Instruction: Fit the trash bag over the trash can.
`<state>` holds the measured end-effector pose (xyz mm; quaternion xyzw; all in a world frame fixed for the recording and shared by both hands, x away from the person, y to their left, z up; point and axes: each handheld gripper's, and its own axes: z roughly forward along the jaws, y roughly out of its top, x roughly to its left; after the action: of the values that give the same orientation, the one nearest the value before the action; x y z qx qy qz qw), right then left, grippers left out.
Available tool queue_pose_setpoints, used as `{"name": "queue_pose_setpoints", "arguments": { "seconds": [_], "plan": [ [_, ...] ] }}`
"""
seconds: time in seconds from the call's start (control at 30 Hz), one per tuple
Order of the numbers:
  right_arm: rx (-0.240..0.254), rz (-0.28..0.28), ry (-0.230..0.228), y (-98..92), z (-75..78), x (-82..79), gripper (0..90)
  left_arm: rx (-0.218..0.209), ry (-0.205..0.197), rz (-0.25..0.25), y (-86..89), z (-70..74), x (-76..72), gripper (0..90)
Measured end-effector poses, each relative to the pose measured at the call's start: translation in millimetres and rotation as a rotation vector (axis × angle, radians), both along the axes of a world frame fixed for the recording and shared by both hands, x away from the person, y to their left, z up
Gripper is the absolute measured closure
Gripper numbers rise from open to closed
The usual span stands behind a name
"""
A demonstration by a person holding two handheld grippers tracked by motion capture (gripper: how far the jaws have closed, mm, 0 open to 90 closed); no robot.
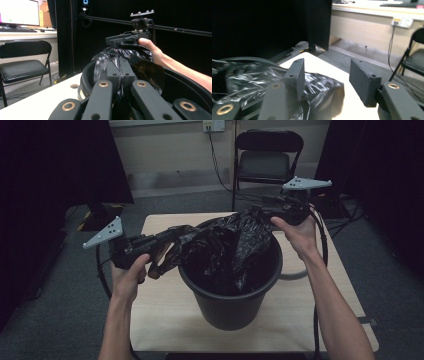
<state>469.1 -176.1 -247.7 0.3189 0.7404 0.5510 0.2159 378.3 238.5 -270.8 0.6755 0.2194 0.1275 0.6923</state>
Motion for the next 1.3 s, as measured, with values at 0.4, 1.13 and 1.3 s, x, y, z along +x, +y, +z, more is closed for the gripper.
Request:
{"name": "queue_pose_setpoints", "arguments": {
  "seconds": [0.4,1.13,1.3],
  "plan": [
    [-0.002,-0.039,-0.032,-3.8,20.4,-8.3,49.9,0.017,-0.044,-0.034,-4.4,8.4,-9.9,87.6],
    [-0.147,0.223,0.112,92.8,16.4,-4.6,44.3,0.09,0.028,-0.134,-16.5,-20.7,-20.6,83.8],
    [-0.228,0.229,0.141,101.4,10.4,-2.3,49.1,0.052,0.021,-0.116,-8.2,-19.8,-20.2,83.3]
  ]
}}
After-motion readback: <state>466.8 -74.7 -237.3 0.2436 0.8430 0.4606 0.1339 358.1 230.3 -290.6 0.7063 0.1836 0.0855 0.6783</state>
